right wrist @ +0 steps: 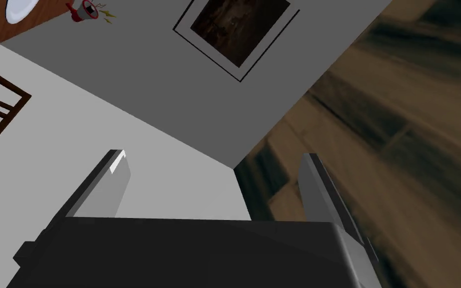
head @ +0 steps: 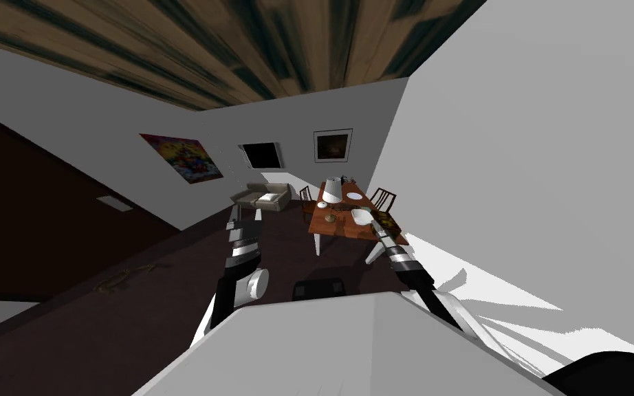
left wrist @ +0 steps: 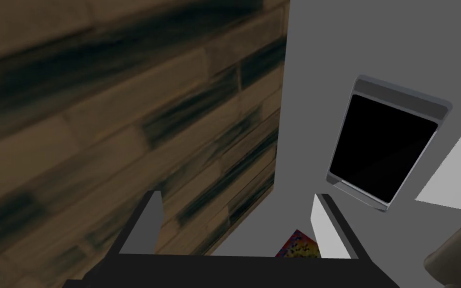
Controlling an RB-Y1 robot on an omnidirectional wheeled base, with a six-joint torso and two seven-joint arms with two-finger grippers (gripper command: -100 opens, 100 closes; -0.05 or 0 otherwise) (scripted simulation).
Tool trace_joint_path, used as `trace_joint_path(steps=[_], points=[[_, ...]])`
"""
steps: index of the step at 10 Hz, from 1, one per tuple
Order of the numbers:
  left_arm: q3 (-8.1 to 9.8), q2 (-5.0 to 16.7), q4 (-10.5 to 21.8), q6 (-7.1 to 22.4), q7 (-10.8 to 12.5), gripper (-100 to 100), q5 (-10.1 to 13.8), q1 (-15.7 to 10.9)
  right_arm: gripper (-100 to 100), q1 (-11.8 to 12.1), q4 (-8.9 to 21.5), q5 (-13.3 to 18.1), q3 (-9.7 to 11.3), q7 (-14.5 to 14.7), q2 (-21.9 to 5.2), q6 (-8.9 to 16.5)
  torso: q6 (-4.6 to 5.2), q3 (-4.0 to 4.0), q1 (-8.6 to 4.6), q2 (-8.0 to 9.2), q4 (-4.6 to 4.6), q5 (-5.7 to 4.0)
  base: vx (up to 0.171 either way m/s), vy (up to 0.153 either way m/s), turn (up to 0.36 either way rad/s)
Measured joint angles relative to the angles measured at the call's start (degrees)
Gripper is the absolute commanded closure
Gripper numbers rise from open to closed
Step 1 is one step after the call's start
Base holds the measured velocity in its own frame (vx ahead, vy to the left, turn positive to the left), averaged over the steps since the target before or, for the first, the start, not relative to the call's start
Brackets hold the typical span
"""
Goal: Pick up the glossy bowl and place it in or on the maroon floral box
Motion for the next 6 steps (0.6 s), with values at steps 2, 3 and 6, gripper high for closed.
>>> trace_joint_path(steps=[2, 3, 6], points=[[0.00, 0.00, 0.00, 0.00, 0.00, 0, 0.00, 0.00, -100, 2.54, 3.31, 3.08, -3.07, 1.90, -1.86, 0.81, 0.01, 0.03, 0.14, 0.07, 0.01, 0.03, -0.122, 0.143, 0.272], [0.01, 0.01, 0.00, 0.00, 0.00, 0, 0.00, 0.02, -100, 3.11, 3.55, 4.37, -3.39, 2.61, -2.14, 1.52, 0.06, 0.00, -0.08, -0.01, 0.01, -0.01, -0.072, 0.106, 0.278], [0.02, 0.01, 0.00, 0.00, 0.00, 0, 0.00, 0.02, -100, 6.30, 7.19, 8.96, -6.10, 5.34, -3.17, 2.30, 0.05, -0.07, -0.13, -0.14, -0.02, -0.02, -0.061, 0.121, 0.303]])
